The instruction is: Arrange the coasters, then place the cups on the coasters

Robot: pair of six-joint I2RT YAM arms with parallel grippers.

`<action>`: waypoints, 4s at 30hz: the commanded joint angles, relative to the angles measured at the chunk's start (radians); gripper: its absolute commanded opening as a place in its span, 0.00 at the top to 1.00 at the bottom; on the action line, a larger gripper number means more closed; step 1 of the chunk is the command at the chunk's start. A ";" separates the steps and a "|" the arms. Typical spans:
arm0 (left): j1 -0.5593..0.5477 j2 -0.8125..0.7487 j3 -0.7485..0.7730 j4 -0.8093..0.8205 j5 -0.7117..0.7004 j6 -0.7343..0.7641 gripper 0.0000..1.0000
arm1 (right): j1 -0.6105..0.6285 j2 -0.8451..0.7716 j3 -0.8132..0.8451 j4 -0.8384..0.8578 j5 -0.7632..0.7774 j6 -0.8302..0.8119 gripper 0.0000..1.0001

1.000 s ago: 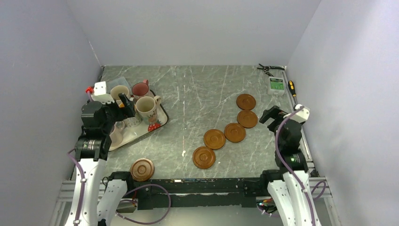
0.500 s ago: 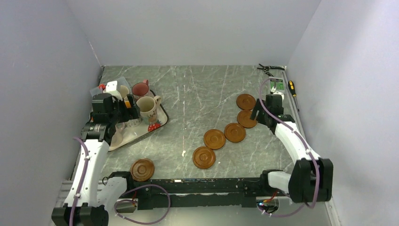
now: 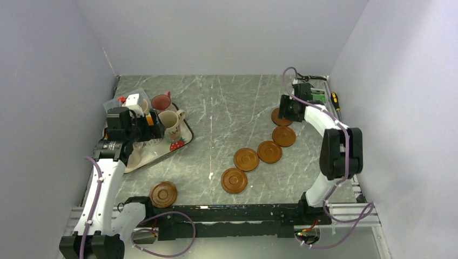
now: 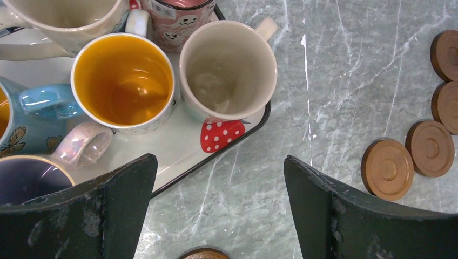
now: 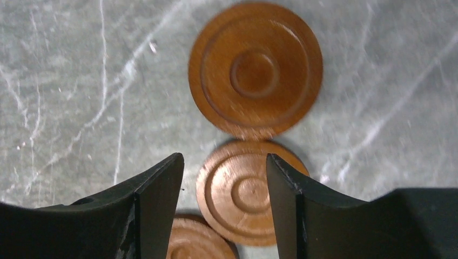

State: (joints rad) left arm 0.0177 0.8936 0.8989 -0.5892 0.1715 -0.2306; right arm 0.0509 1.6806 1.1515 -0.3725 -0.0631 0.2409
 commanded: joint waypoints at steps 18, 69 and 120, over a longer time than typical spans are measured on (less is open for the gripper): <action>-0.012 0.016 0.043 0.012 0.061 0.020 0.06 | 0.121 0.311 0.237 0.000 0.179 -0.044 0.40; -0.013 0.068 0.058 -0.005 0.048 0.020 0.07 | 0.518 0.635 0.762 -0.016 0.009 0.115 0.53; -0.006 0.178 0.154 0.238 -0.153 -0.023 0.06 | 0.101 0.096 -0.072 0.079 0.039 0.087 0.38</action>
State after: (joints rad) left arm 0.0189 1.0645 1.0084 -0.3573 0.0208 -0.2337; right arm 0.1513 1.7603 1.0538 -0.3325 0.0132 0.3073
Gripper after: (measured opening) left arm 0.934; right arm 0.643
